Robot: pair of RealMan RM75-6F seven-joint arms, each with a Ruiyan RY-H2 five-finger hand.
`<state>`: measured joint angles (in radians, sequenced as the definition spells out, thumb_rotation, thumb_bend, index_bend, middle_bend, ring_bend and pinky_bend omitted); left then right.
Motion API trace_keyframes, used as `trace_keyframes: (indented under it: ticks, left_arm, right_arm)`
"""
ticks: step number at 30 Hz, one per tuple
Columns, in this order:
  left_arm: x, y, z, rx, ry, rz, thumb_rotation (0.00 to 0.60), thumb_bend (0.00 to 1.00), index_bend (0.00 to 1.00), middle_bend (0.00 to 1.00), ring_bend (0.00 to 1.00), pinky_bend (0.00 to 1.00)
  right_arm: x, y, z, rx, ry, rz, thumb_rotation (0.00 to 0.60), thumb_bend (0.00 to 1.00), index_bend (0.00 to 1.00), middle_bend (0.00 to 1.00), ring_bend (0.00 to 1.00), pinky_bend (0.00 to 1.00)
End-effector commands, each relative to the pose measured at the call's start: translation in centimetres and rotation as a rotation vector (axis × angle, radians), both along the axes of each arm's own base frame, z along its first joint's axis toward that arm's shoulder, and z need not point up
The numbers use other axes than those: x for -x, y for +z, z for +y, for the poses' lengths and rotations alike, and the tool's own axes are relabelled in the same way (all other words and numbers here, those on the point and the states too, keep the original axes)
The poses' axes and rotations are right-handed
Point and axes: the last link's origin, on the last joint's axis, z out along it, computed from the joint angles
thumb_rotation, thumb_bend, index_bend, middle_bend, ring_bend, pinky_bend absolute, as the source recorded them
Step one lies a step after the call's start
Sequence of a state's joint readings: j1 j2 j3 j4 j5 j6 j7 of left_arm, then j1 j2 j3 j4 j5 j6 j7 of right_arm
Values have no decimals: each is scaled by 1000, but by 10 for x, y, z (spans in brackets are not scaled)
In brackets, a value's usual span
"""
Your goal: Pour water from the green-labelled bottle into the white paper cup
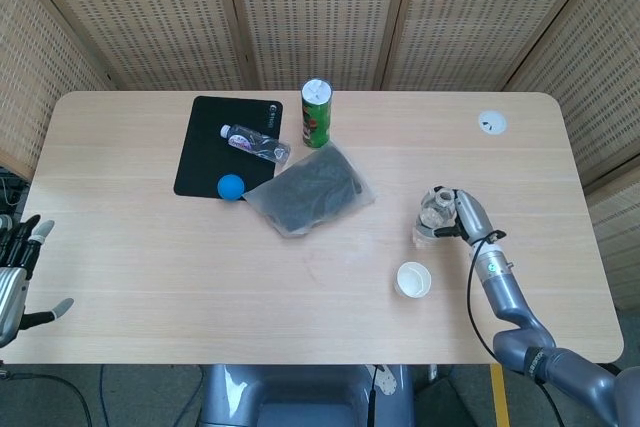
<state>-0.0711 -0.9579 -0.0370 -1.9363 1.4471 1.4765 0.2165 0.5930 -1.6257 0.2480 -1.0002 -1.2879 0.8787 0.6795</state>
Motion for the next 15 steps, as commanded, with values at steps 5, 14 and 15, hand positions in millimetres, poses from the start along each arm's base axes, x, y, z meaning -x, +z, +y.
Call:
trace_keyframes:
  ticks: [5, 14, 15]
  left_arm:
    - [0, -1, 0, 0, 3, 2, 600, 124, 0, 0, 0, 0]
    - [0, -2, 1, 4, 3, 4, 600, 125, 0, 0, 0, 0]
    - [0, -3, 1, 5, 4, 5, 600, 125, 0, 0, 0, 0]
  right_arm:
    - [5, -12, 1, 13, 4, -35, 600, 336, 529, 577, 362, 104]
    - [13, -16, 2, 10, 23, -41, 600, 334, 528, 507, 240, 80]
    - [13, -17, 2, 5, 25, -41, 600, 332, 526, 486, 222, 75]
